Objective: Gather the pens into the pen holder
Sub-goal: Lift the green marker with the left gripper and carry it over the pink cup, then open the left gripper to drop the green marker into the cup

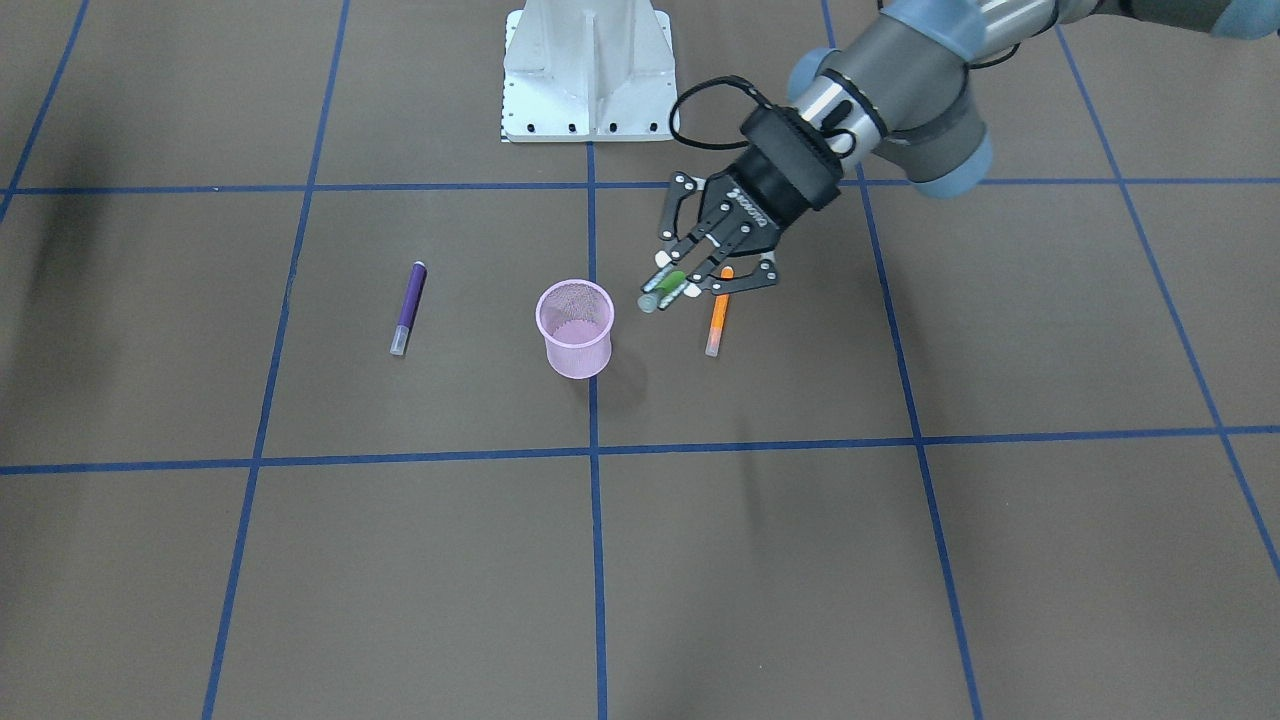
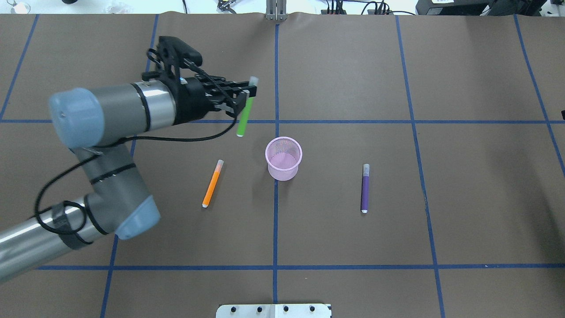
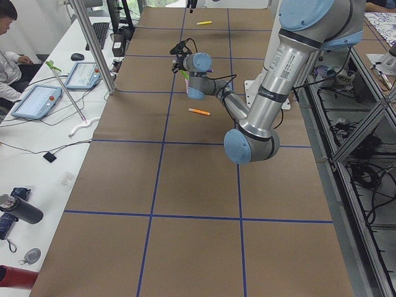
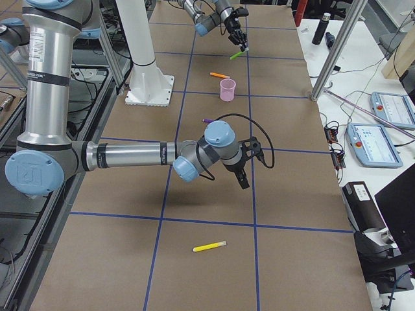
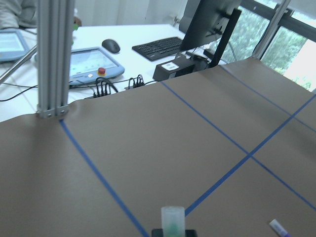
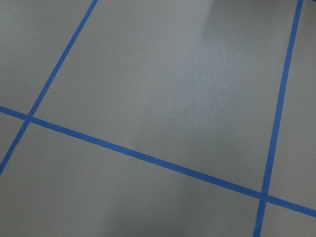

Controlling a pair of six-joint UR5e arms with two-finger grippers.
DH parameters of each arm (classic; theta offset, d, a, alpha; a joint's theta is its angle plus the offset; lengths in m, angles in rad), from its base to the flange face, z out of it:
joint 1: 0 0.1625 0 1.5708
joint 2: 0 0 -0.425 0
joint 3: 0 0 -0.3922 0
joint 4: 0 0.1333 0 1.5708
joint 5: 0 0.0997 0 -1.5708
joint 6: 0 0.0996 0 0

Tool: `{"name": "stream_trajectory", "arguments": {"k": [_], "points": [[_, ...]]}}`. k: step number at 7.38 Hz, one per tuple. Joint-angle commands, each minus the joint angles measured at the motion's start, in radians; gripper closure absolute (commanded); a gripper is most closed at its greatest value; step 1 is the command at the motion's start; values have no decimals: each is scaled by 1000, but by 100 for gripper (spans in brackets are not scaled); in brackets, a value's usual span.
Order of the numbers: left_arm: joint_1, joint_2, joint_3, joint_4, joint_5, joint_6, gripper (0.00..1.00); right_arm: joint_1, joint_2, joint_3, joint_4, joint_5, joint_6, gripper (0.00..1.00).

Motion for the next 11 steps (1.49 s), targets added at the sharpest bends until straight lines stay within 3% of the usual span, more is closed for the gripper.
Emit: {"name": "stream_trajectory", "arguments": {"k": [1, 8, 9, 10, 11], "points": [[102, -89, 170, -187, 176, 6, 100, 0, 0, 2, 1, 0, -1, 1], [159, -106, 254, -240, 240, 42, 97, 0, 0, 2, 2, 0, -1, 1], [170, -130, 255, -237, 241, 40, 44, 0, 0, 2, 2, 0, -1, 1], [174, -130, 255, -235, 243, 34, 0, 0, 0, 2, 2, 0, -1, 1], [194, -132, 249, -241, 270, 28, 0, 0, -1, 0, 2, 2, -4, 1]]}}
